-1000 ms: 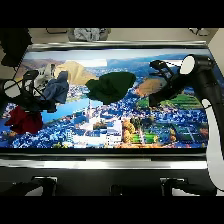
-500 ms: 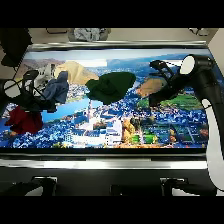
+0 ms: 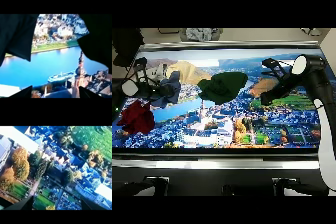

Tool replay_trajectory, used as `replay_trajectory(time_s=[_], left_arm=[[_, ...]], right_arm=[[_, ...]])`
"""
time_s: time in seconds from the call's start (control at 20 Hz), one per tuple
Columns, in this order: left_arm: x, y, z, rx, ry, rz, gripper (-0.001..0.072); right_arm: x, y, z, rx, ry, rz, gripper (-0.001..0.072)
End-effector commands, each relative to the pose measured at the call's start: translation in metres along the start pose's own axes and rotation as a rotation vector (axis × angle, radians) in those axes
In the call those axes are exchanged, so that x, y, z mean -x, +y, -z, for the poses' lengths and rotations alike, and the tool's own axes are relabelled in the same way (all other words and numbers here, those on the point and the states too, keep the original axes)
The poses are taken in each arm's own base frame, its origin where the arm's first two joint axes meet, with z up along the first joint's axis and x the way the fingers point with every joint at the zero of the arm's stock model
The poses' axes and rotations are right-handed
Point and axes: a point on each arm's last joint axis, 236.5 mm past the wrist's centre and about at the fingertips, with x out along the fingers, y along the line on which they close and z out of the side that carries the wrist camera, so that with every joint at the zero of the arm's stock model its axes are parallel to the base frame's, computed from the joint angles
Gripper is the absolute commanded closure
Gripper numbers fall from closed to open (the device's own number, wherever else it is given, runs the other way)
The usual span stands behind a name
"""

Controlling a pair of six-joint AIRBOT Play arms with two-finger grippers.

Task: Fold the shirts.

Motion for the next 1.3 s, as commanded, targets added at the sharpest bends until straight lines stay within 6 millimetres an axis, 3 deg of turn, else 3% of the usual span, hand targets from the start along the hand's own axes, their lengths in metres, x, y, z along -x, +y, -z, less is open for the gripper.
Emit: replay_trajectory(time_s=[0.0,0.1,0.2,0.5,0.85,0.95,1.25], left_arm=[[-0.042,-0.037,-0.015,0.112,0.027,0.148,-0.0012],[-0.074,-0.060,0.009,0.126,0.214,0.226,-0.0013],[-0.090,-0.081,0.026,0.136,0.323,0.298,-0.0013],[-0.098,-0.142,0.072,0.058,0.398,0.369,-0.0013],[-0.135,-0.206,0.077,0.217,0.281,0.433,-0.0013],[-0.141,-0.216,0.083,0.216,0.271,0.437,-0.0013],[-0.148,-0.213,0.085,0.167,0.219,0.356,-0.0010]], right_arm=[[0.000,-0.003,-0.006,0.001,-0.025,0.013,0.0037],[0.000,-0.005,-0.012,0.001,-0.048,0.023,0.0037],[0.000,-0.008,-0.018,0.001,-0.075,0.034,0.0037],[0.001,-0.009,-0.021,0.001,-0.086,0.039,0.0037],[0.000,-0.007,-0.016,0.001,-0.068,0.031,0.0037],[0.000,-0.005,-0.013,0.001,-0.052,0.024,0.0037],[0.000,-0.002,-0.005,0.001,-0.021,0.011,0.0038]])
